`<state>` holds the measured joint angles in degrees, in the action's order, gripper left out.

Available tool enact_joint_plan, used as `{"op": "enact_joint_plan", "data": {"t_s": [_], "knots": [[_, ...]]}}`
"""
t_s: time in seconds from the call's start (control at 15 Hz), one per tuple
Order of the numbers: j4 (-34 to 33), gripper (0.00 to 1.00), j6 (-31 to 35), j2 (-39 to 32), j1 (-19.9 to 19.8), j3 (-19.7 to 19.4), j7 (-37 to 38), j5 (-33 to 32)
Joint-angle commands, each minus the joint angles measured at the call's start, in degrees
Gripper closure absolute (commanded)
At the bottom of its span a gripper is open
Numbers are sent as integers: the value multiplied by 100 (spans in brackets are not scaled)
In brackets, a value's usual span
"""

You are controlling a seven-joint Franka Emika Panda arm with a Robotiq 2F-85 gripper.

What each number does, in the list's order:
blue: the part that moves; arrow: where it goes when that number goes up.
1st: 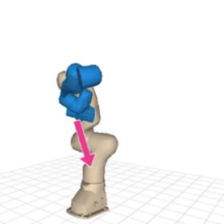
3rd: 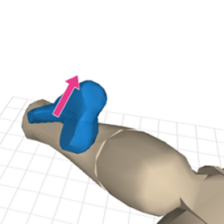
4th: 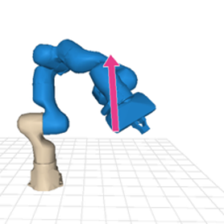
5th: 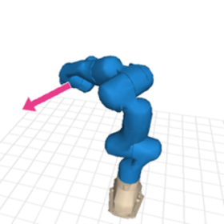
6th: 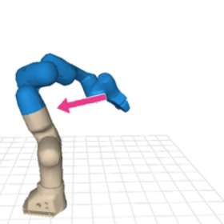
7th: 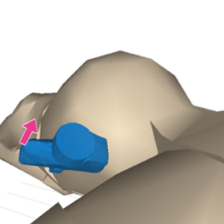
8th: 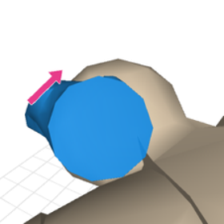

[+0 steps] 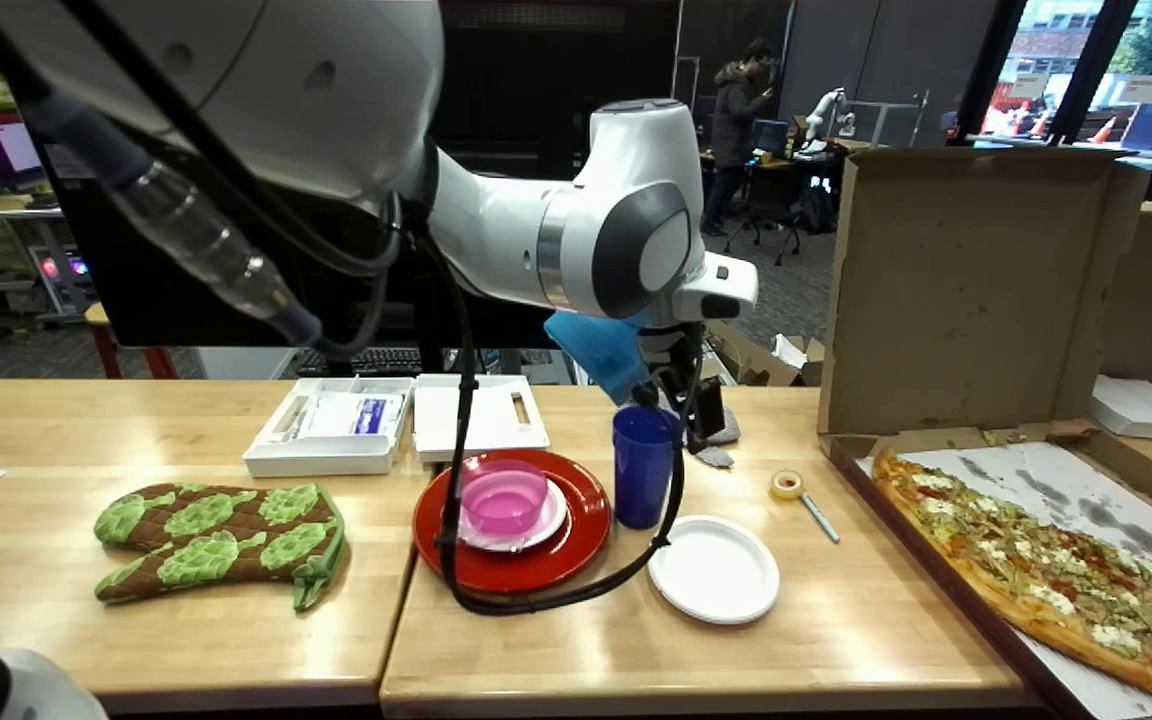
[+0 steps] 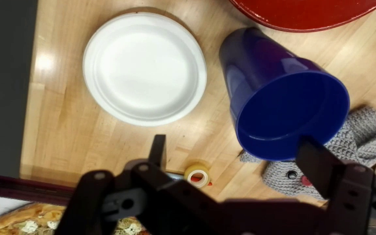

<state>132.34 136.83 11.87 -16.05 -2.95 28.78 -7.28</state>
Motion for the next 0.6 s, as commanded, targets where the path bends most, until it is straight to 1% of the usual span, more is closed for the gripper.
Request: {"op": "enact_joint_plan", "data": {"t_s": [0.0, 0.13, 0.33, 0.53], "knots": [[-224, 0, -89, -135, 107, -162, -296, -111], [-250, 0, -72, -189, 152, -222, -607, -92], [-234, 0, -34, -233, 240, -335, -1269, 29], [-198, 0, 76, -255, 293, -405, -1730, -17]]}}
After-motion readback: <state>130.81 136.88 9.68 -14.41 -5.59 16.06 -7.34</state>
